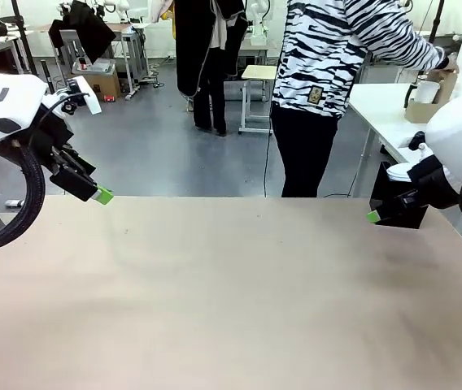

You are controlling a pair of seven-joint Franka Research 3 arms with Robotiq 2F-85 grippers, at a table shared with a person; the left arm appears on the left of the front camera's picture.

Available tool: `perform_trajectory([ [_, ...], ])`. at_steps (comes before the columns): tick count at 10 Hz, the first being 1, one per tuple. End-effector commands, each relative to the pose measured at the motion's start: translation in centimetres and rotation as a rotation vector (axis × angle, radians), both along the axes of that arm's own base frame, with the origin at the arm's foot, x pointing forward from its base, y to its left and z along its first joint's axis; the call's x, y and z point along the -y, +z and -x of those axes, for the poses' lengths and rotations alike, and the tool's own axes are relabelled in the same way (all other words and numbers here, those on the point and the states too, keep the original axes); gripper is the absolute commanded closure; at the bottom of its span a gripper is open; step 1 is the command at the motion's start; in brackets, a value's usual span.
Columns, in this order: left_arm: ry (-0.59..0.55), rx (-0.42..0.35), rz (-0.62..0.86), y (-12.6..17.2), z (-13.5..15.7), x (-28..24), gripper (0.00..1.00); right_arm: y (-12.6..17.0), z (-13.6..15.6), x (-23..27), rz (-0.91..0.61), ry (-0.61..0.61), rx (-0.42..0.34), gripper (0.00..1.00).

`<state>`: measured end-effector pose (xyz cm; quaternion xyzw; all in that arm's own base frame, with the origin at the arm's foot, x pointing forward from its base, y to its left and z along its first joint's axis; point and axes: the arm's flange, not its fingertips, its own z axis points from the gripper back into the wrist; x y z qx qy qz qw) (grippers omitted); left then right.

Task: Pour a drink into a cup and package it in a carrier.
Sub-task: Insert the held 600 ml Paper Cup into the Cup Carrier.

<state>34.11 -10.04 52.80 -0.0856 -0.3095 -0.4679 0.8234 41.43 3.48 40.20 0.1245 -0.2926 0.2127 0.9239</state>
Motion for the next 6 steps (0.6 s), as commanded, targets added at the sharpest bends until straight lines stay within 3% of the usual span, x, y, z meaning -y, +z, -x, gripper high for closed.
perform_trajectory([
  [1, 0.015, -0.006, 0.007, 0.06, 0.10, 0.07, 0.00, -0.24, -0.04, 0.27, 0.004, 0.019, 0.008, 0.00],
  [6, 0.015, -0.006, 0.007, 0.06, 0.10, 0.07, 0.00, -0.24, -0.04, 0.27, 0.004, 0.019, 0.008, 0.00],
])
